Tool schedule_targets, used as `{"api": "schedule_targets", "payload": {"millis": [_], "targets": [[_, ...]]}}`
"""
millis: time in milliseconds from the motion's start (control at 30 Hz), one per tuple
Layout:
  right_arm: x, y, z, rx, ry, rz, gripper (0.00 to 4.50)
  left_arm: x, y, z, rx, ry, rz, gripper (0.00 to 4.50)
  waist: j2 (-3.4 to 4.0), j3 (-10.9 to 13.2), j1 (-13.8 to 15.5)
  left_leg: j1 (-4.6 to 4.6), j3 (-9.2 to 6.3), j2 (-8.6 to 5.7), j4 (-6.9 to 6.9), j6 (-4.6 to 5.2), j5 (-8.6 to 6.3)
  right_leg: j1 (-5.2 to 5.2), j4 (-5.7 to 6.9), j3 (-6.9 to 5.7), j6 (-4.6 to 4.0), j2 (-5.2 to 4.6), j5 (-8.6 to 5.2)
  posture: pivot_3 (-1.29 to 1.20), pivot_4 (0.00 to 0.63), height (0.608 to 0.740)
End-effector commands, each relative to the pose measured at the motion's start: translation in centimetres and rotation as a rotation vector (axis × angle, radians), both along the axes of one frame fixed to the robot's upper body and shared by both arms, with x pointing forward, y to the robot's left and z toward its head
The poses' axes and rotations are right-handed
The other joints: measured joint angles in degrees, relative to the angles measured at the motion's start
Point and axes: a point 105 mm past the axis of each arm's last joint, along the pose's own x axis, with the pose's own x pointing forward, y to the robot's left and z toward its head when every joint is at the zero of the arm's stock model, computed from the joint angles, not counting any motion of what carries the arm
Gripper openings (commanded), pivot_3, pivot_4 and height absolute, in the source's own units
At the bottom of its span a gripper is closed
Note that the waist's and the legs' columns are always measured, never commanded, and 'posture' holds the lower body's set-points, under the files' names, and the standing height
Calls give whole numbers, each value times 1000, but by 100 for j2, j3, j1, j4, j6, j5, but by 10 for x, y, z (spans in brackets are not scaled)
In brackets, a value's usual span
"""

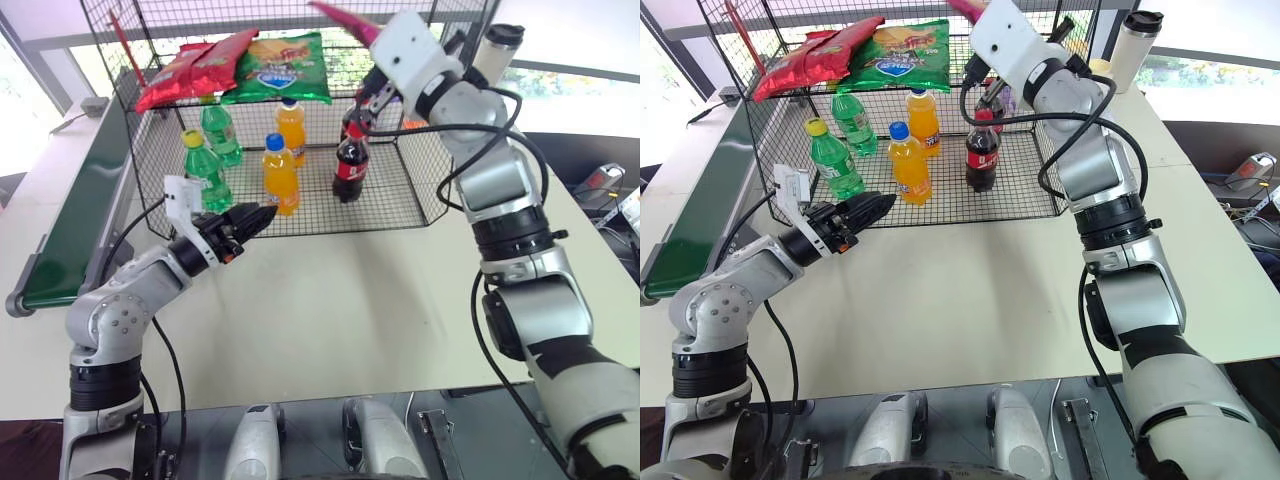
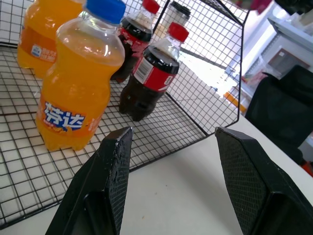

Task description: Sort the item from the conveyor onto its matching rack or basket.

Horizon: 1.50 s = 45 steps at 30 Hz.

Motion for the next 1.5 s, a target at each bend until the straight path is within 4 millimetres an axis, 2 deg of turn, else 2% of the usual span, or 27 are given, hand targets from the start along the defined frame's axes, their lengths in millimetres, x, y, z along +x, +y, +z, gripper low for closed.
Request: {"api": "schedule_targets", "payload": {"millis": [33, 133, 267, 433, 500, 533, 600, 667, 800, 1000, 1167, 1367, 1500], "targets": [[-7, 9, 9, -41, -71, -34, 95, -2, -1, 9, 3, -38, -11, 2789, 0, 0, -13, 0, 0, 0, -1, 0, 0, 0, 0, 0, 0, 0, 0, 0, 150, 733], [0, 19, -1, -14, -34, -47, 95, -1, -2, 8, 5, -36, -15, 2789, 0, 0, -54, 4, 0, 2, -3, 0, 0, 0, 2, 1, 1, 4, 1, 0, 150, 733], [12, 35, -11, 139, 88, -9, 95, 0, -4, 7, 7, -35, -18, 2789, 0, 0, -37, 5, -1, 5, -5, 0, 0, -6, 12, 4, 0, 9, 1, 0, 150, 733], [23, 37, -16, 115, 147, -43, 95, -2, -2, 6, 3, -35, -8, 2789, 0, 0, 11, -7, -1, 2, 1, 0, 0, -8, 5, 0, 1, 1, 1, 0, 150, 733], [24, 38, -15, 117, 151, -40, 868, -2, -2, 6, 3, -33, -5, 2789, -1, 0, -4, -9, 0, 1, 3, 0, 0, -7, 0, 0, 0, 0, 1, 0, 150, 733], [25, 40, -16, 107, 164, -30, 1110, -2, -2, 6, 3, -33, -5, 2789, -1, -1, -11, -9, 0, 1, 3, 0, 0, -7, -1, 0, 0, 0, 1, 0, 150, 733], [24, 42, -15, 103, 167, -15, 2136, -2, -2, 5, 2, -33, -3, 2789, -1, 0, -18, -9, -1, 1, 0, 0, 0, -7, 0, 0, 1, 1, 1, 0, 150, 733], [19, 45, -10, 107, 157, 13, 2976, -2, -1, 5, 2, -32, -1, 2789, -1, -1, -19, -8, -1, 2, -1, 0, 0, -9, 2, 0, 2, 2, 2, 0, 150, 733], [8, 51, 1, 143, 148, 104, 2976, -1, -2, 4, 2, -30, -1, 2789, -1, 0, -48, -8, -1, 3, -4, 1, 0, -12, 5, 1, 2, 5, 2, 0, 150, 733], [-7, 65, -4, 175, 226, 340, 2976, 1, -3, 4, 1, -30, -2, 2789, -1, 0, -27, -8, -1, 4, -4, 1, 0, -13, 6, 1, 2, 6, 2, 0, 150, 733], [-8, 59, -4, 259, 279, 405, 2976, 0, -1, 2, 4, -26, 4, 2789, -1, 0, -7, -10, -1, 4, 0, 1, 0, -13, 6, 0, 2, 5, 2, 0, 150, 733], [-17, 63, 1, 267, 244, 470, 2976, -1, 2, 2, 1, -29, 15, 2789, -1, 0, -20, -9, -1, 4, -3, 1, 0, -14, 6, 0, 2, 6, 2, 0, 150, 733], [-43, 59, 17, 350, 206, 612, 2976, -3, 9, 9, 47, -117, 73, 2789, 0, 0, -14, -9, -1, 4, -5, 1, 0, -15, 6, 1, 2, 6, 2, 0, 150, 733]]}}
